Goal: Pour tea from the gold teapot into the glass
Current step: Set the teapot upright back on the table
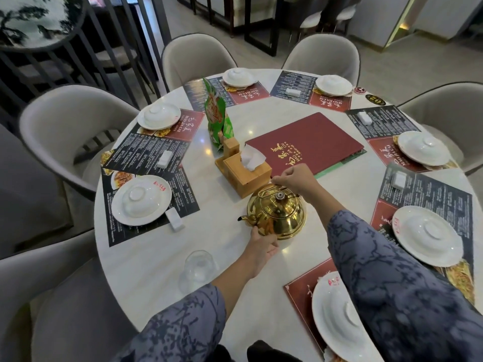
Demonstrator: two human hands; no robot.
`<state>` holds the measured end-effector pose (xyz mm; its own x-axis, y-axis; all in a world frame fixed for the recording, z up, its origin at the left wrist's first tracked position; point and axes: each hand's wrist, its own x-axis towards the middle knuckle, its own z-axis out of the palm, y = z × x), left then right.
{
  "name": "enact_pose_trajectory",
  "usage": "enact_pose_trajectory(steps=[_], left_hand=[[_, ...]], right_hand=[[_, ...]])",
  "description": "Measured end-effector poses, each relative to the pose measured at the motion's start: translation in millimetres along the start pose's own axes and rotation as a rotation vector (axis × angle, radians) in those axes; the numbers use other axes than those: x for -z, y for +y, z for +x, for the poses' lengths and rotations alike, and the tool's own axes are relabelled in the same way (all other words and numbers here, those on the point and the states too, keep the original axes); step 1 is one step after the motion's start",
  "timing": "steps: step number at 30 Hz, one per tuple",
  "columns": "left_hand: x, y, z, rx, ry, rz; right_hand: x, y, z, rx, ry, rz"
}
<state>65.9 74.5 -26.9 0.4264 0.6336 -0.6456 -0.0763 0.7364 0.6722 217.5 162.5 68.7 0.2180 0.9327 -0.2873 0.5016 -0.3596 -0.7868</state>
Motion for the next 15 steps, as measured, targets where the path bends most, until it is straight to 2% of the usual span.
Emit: enact_pose_trajectory(steps=[9,15], left_hand=[[-4,8,22,0.035,0.004,-0.034],[-5,4,25,0.082,-0.04,0.067]], right_hand=[[7,6,33,-0.036,-0.04,-0.012],[9,15,38,-0.038,-0.04,-0.028]])
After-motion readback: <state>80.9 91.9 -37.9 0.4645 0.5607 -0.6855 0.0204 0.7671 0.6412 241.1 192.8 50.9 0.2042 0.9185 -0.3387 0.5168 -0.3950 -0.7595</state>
